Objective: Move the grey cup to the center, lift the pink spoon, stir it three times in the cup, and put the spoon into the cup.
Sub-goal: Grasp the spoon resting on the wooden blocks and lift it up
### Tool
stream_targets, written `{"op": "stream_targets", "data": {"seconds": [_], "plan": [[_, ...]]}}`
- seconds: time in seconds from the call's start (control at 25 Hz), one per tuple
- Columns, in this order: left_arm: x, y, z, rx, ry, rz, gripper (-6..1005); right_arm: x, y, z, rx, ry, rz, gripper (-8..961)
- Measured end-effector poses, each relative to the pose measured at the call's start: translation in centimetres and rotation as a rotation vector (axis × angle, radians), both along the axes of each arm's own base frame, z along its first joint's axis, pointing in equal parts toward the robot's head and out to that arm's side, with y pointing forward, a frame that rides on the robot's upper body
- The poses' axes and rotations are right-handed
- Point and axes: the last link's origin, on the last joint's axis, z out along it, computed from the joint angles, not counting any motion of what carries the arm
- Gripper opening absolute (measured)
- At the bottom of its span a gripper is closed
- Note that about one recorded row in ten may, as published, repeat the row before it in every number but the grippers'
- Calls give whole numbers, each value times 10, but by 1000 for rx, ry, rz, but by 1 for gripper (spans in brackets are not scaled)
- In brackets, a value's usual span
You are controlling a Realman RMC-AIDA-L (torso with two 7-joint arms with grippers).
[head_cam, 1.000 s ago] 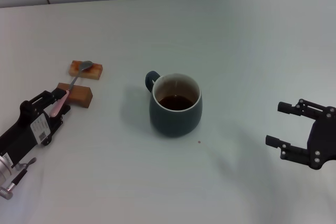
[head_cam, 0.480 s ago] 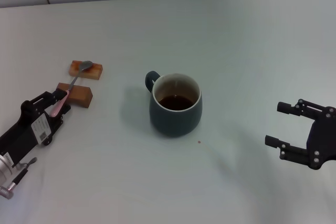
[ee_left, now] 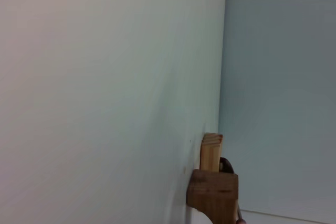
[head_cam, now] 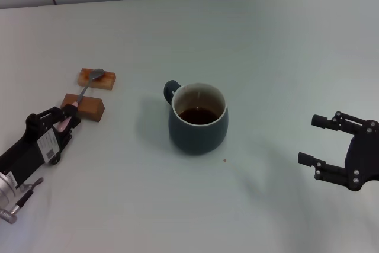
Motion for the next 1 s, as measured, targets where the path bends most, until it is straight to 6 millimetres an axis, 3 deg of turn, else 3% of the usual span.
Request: {"op": "stream_targets", "data": {"seconds": [0.44, 0.68, 1.0], "plan": [[0, 1, -1, 3, 8, 1, 260, 0, 0, 0, -1, 1, -1, 746], [0, 1, -1, 3, 10, 2, 155, 0, 0, 0, -4, 4, -6, 746], [2, 2, -1, 21, 45, -30, 155, 0, 0, -1, -8, 3, -10, 745]]}}
